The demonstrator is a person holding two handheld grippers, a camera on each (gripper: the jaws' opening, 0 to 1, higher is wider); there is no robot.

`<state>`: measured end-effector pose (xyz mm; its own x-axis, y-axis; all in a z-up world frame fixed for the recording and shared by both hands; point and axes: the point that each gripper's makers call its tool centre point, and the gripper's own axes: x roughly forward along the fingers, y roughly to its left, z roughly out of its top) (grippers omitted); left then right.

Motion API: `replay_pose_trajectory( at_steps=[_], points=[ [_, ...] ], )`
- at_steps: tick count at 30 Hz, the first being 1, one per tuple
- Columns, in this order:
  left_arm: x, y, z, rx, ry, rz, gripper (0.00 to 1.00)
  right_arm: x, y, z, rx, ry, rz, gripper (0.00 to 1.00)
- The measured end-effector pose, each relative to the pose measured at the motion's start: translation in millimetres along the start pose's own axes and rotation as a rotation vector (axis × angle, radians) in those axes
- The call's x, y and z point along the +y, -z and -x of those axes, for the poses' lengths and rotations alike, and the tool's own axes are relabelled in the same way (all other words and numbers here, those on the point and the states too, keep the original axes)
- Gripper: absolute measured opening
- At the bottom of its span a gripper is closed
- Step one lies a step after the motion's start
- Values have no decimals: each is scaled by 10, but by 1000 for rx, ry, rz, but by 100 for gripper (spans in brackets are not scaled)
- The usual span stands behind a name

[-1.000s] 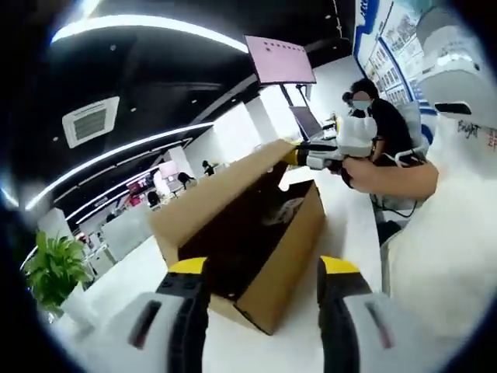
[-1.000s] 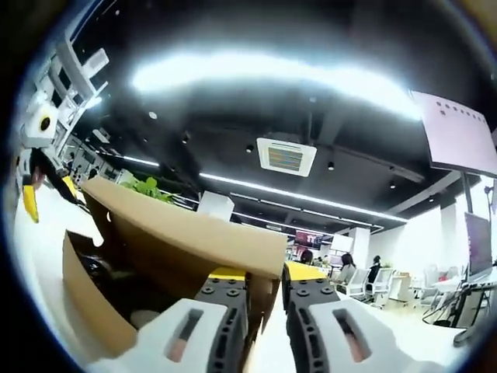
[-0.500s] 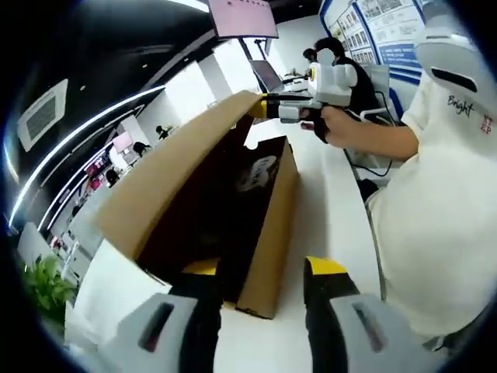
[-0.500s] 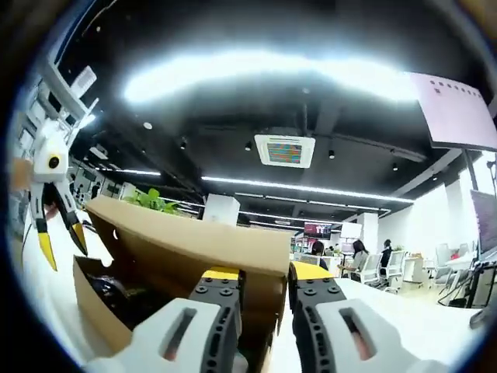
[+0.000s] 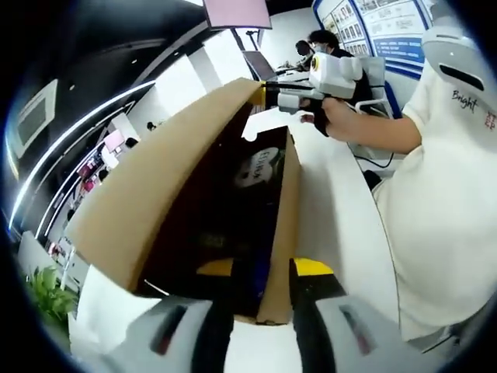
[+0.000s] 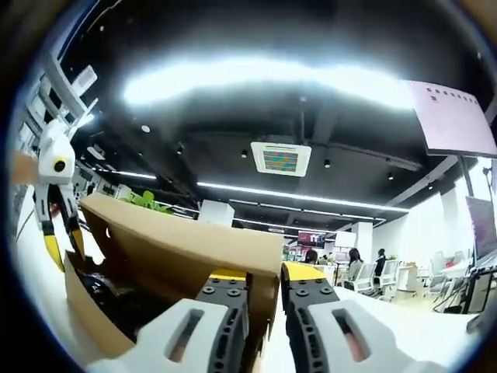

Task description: Operate the shoe box by opening the lid, removing the specified soft item, and placing it in the target area until the item is outside and the box remains undamaged.

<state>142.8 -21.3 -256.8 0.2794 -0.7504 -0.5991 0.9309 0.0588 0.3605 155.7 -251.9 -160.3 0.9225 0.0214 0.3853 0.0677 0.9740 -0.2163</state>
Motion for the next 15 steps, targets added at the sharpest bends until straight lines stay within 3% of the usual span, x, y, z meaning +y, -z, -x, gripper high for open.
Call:
replay_pose_trajectory(
  at_steps=[3, 5, 6, 8, 9, 12, 15],
  points=[
    [17, 15, 6, 5, -3, -4, 27, 37, -38, -23, -8, -6, 26, 16],
    [1, 29, 5, 13, 10, -4, 27, -71, -42, -28, -1, 64, 123, 6],
    [-11, 30, 0, 16, 20, -2, 27, -88, -49, -24, 8, 58, 123, 4],
    [-27, 34, -10, 22, 33, -3, 26, -35, -53, -41, 6, 16, 20, 4],
    [-55, 70, -22, 48, 54, -7, 24, -46, -51, -45, 13, 8, 11, 4],
    [-47, 145, -62, 97, 62, -30, 18, -53, -69, -69, 19, 19, 67, 4],
    [-50, 147, -68, 100, 67, -25, 12, -57, -78, -74, 20, 22, 73, 3]
  ],
)
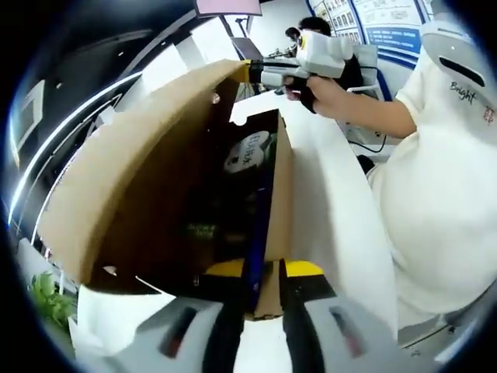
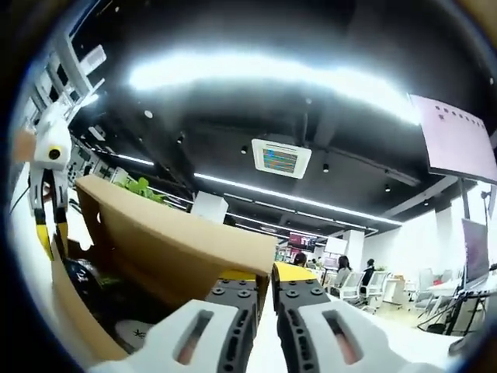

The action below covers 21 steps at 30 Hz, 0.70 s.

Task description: Operate the shoe box by opening the lid, removing the specified soft item, and placing it in the target area until the item is outside and the box remains undamaged.

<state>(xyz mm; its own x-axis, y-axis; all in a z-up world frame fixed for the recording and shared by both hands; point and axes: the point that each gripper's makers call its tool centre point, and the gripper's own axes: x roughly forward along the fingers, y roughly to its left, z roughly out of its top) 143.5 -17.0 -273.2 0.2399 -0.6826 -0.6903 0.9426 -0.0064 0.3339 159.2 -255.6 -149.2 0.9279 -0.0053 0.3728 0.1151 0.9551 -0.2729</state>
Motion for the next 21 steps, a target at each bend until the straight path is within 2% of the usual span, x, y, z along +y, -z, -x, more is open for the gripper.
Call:
replay_pose_trajectory(
  at_steps=[2, 5, 7, 9, 14, 15, 17, 20, 21],
  points=[
    [-8, 13, -3, 5, 6, -13, 11, -19, 11, -17, 3, -1, -7, 2],
    [-22, 63, 14, 31, 28, -18, 8, -28, 26, -49, 17, 3, 57, 2],
    [-33, 63, 13, 26, 32, -53, 8, -22, 15, -68, 17, 14, 50, 2],
    [-41, 67, -7, 45, 32, -72, 8, -46, 18, -82, 19, 13, 19, 2],
    [-29, 80, -14, 80, 58, -19, 7, -55, 14, -98, 24, -2, -3, 3],
    [-20, 83, -13, 78, 66, -18, 6, -25, 28, -105, 30, -23, -74, 4],
    [-23, 87, -14, 76, 78, -13, 6, -57, 27, -103, 37, -36, -122, 4],
    [-18, 92, -21, 72, 101, 7, 4, -33, 42, -128, 39, -42, -90, 7],
    [-44, 91, -26, 66, 132, 53, 4, -24, 33, -132, 32, -45, -93, 8]
  ],
)
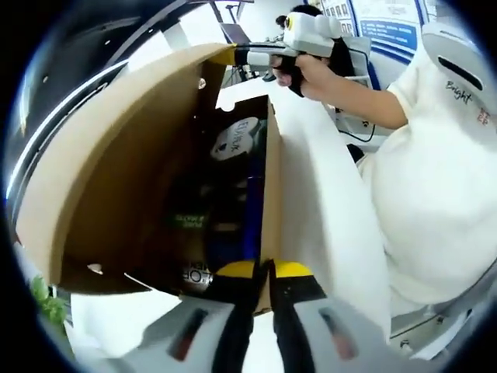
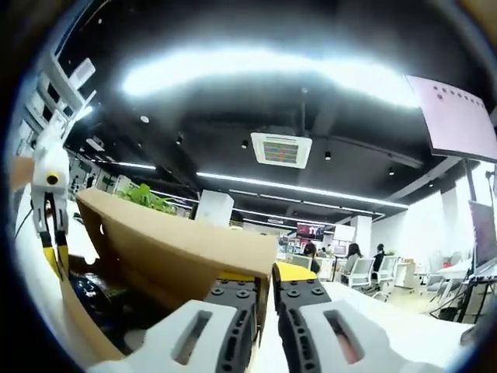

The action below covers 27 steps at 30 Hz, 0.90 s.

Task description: Operate the shoe box by opening the lid, removing the specified soft item, and placing it in the target area until the item is outside and the box remains undamaged.

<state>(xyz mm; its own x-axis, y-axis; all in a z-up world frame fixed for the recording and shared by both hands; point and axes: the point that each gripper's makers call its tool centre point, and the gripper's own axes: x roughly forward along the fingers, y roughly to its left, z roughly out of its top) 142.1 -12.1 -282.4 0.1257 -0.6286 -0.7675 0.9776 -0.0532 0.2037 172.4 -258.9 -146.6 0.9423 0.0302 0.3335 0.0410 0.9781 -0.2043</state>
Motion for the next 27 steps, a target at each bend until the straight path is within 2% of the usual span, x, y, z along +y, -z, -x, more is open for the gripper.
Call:
replay_pose_trajectory(
  at_steps=[2, 3, 4, 6, 9, 14, 20, 25, 27],
  points=[
    [19, 2, 3, -16, 3, -4, 3, -5, 0, -9, -10, 10, 17, 7],
    [21, 6, 3, -25, 8, -9, 3, -44, -2, -12, -18, 35, 28, 2],
    [15, 6, -1, -27, 12, -2, 3, -95, 2, -6, -15, 62, 30, 2],
    [10, 3, -7, -24, 13, -2, 3, -67, -5, -44, -22, 28, -26, 2],
    [11, 6, -14, -13, 20, -11, 3, -90, -10, -86, -15, 25, -40, 2],
    [-3, 12, -20, -11, 11, -28, 3, -106, -27, -120, 17, -10, -49, 1],
    [0, 11, -15, -15, 7, -42, 3, -146, -70, -327, 54, -50, -39, 2],
    [-9, 15, -18, -10, 6, -50, 3, -159, -69, -429, 107, -49, -47, 1],
    [-4, 19, -21, 17, -8, -88, 3, -148, -64, -465, 117, -45, -37, 1]
  ],
)
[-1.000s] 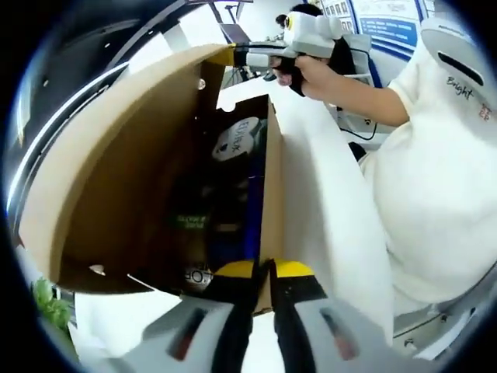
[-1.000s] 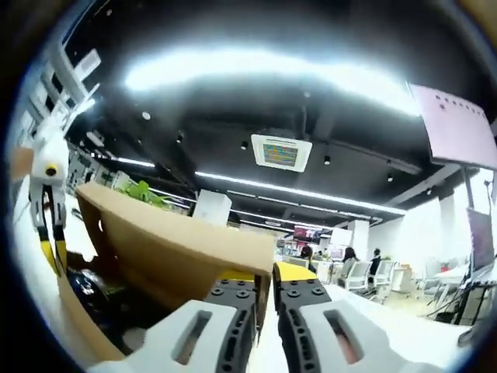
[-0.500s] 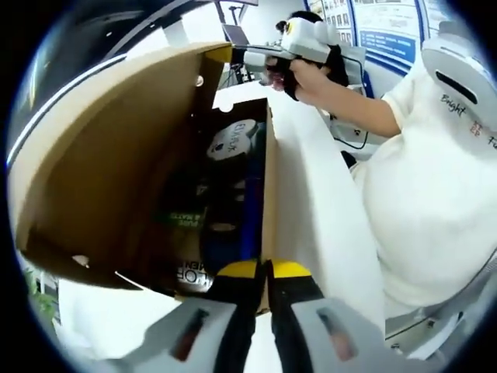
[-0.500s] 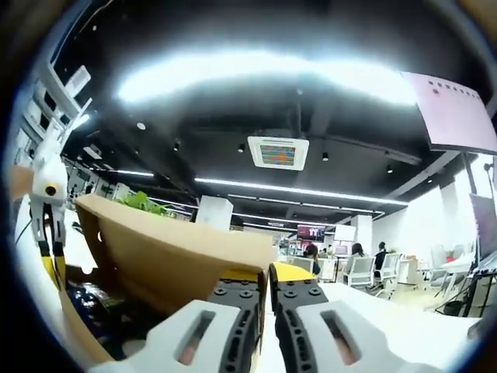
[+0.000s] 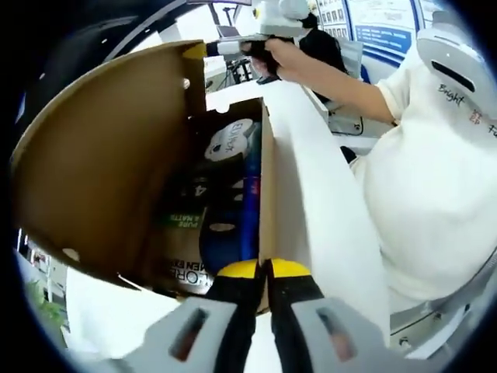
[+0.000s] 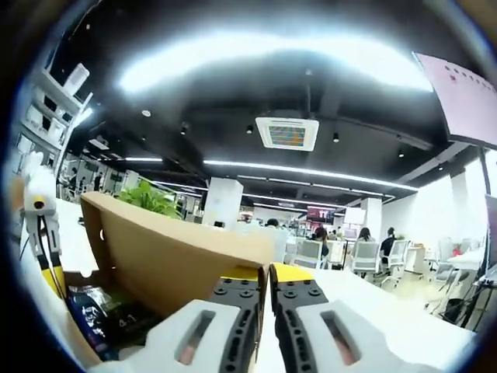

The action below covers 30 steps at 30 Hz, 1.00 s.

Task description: Operate the shoe box by opening the lid, removing the specified soft item, and placing it in the target area until the item is outside and the box remains undamaged.

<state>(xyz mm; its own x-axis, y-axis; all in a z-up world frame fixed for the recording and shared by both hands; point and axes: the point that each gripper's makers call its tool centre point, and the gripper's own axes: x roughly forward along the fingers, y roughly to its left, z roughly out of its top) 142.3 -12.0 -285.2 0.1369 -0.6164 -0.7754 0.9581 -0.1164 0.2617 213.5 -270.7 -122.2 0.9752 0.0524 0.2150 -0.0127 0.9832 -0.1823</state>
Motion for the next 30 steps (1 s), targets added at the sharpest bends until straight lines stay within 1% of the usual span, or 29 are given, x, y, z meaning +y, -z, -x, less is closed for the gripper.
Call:
replay_pose_trajectory(
  at_steps=[1, 3, 5, 9, 10, 11, 12, 13, 15, 18, 20, 21, 22, 23, 24, 26, 27, 28, 30],
  points=[
    [-8, 7, -3, 23, -5, -5, 3, -7, 0, -25, 6, 2, 12, 1],
    [-9, 4, -6, 34, -7, -5, 3, -22, -3, -62, 22, -7, -5, 1],
    [0, 14, 2, 28, 3, 9, 3, -29, 3, -87, 49, -19, -53, 1],
    [-2, 11, 8, 14, 3, 21, 3, -35, -4, -178, 85, -31, -26, 1],
    [-2, 11, 8, 14, 1, 20, 3, -34, -1, -201, 92, -35, -10, 1],
    [0, 10, 10, 15, -3, 18, 3, -24, 6, -250, 109, -54, 103, 1],
    [-1, 13, 13, 15, -7, 12, 3, -29, 1, -261, 117, -59, 189, 2],
    [-14, 10, 14, 14, -7, 3, 3, -39, 11, -242, 138, -39, 144, 2],
    [-11, 5, 15, 19, -22, -2, 3, -11, 3, -249, 150, -45, 68, 2],
    [-15, 4, 23, 17, -23, 10, 3, -48, 17, -292, 137, -42, 16, 1],
    [-26, 1, 27, 13, -23, 1, 3, -43, 24, -322, 140, -38, 29, 1],
    [-32, -3, 27, 18, -28, -3, 4, -57, 20, -344, 136, -24, 102, 1],
    [-33, -3, 28, 20, -30, -3, 4, -57, 19, -350, 135, -18, 130, 2],
    [-29, -2, 30, 20, -31, -2, 4, -48, 10, -354, 134, 2, 222, 2],
    [-27, -3, 32, 16, -32, 2, 4, -40, 15, -357, 140, 13, 231, 2],
    [-24, -1, 41, -8, -24, 20, 4, -34, 29, -380, 154, 3, 140, 2],
    [-22, 0, 42, -11, -24, 24, 4, -30, 38, -395, 156, -17, 71, 2],
    [-29, -3, 38, -14, -22, 31, 3, -51, 40, -401, 163, -33, 36, 2],
    [-49, -5, 37, -7, -28, 26, 3, -73, 39, -430, 172, -32, 64, 1]
  ],
)
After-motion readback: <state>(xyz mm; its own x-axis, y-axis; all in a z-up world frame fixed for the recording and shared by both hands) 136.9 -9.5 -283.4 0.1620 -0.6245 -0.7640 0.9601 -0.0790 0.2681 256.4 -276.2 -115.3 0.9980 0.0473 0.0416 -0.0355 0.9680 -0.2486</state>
